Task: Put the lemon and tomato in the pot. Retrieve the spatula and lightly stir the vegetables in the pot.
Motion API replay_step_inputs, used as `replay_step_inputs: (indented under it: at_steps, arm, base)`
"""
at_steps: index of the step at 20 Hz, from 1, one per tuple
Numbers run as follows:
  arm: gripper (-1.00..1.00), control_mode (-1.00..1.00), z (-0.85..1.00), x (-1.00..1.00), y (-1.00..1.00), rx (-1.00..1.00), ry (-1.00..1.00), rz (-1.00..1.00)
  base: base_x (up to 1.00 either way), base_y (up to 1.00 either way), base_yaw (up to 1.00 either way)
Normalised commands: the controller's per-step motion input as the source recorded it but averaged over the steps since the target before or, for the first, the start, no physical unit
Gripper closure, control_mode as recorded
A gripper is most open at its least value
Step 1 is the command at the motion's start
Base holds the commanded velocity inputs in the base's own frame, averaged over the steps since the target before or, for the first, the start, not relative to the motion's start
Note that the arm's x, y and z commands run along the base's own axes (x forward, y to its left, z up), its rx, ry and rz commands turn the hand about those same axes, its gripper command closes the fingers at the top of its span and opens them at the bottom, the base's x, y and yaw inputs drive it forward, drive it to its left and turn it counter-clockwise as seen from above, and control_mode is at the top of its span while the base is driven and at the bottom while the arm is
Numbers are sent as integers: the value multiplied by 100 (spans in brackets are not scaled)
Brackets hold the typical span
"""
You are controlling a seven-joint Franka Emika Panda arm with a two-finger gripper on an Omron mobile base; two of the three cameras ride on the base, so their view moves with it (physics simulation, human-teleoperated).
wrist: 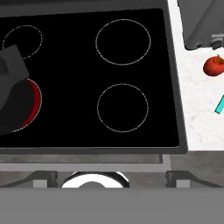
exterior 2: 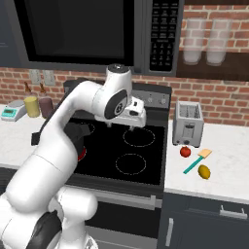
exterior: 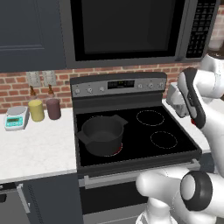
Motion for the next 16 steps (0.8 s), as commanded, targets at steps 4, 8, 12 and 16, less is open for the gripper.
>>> replay_step_inputs:
  at_steps: [4, 8, 12, 16]
  arm:
    - [-100, -100, -56, 0, -100, 0, 16, -15]
    - [-100, -100, -52, 0, -100, 0, 12, -15]
    - [-100, -100, -32, -1, -100, 0, 5, -10]
    - [-100, -100, -30, -5, -100, 0, 0, -5]
  base:
    - [0, 0, 0]
    - [0, 0, 0]
    - [0, 0, 0]
    - [0, 0, 0]
